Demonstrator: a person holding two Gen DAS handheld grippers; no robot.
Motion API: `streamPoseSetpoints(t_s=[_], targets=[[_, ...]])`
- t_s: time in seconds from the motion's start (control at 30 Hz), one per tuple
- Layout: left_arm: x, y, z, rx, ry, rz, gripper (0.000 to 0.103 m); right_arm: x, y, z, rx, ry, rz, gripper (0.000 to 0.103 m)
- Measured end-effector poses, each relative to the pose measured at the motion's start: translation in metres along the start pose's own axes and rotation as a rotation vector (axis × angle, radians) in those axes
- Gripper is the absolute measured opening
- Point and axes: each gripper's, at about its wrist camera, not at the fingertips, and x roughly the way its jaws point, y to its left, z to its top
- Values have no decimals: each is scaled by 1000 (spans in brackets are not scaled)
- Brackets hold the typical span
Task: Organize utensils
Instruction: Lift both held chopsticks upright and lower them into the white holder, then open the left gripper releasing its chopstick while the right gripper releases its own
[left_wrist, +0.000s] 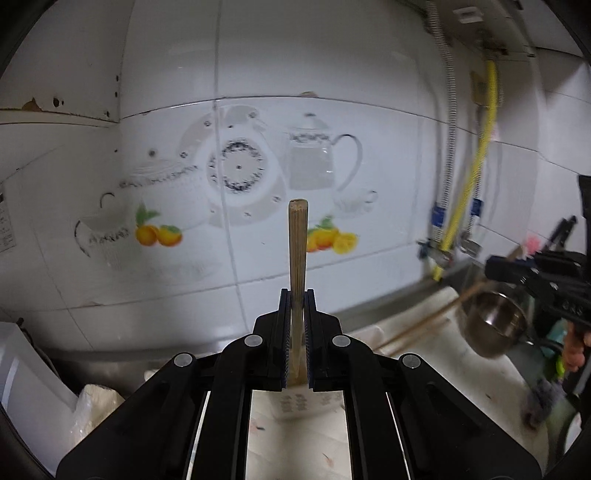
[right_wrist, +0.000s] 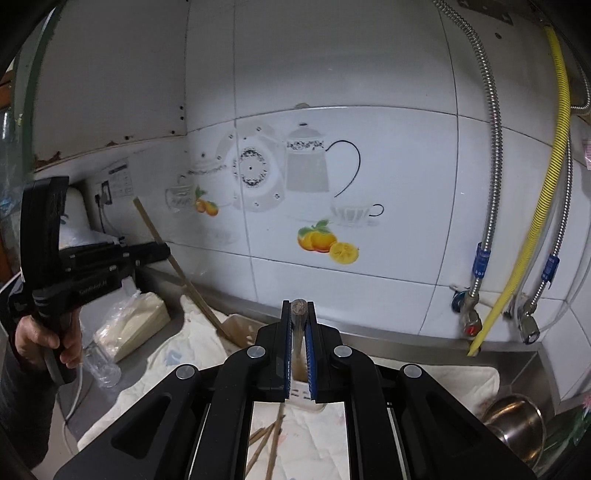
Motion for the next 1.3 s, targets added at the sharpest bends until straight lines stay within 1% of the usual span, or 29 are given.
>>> streamPoseSetpoints(t_s=[0.1,0.33,0.63,0.77,0.83,0.93,0.97,1.07,1.1,1.13,1.2,1.3], targets=[[17,7,-4,-38,16,4,6,16,-1,-1,-7,24,-17,6],[55,19,-31,-98,109,-20,6,52,-4,-17,4,97,-17,6],[86,25,-58,-119,201,-31,6,84,-5,-33,11,160,-24,6],[92,22,-64,-114,223,-32,6,93,-6,-37,8,176,-36,6],[93,21,-64,-106,221,-20,8,95,-8,-39,12,181,-36,7],[91,21,-64,-107,218,-22,9,96,-10,-39,18,177,-39,7],[91,21,-63,-108,217,-20,10,95,-11,-39,21,175,-41,7],[86,21,-62,-107,206,-18,21,91,-12,-37,24,162,-44,8],[84,21,-62,-106,202,-16,30,90,-12,-37,25,157,-43,8],[81,20,-62,-104,195,-8,36,86,-12,-36,26,148,-44,9],[76,20,-61,-102,186,-6,39,81,-12,-34,24,136,-47,14],[65,19,-62,-105,170,0,47,70,-11,-31,25,109,-50,24]])
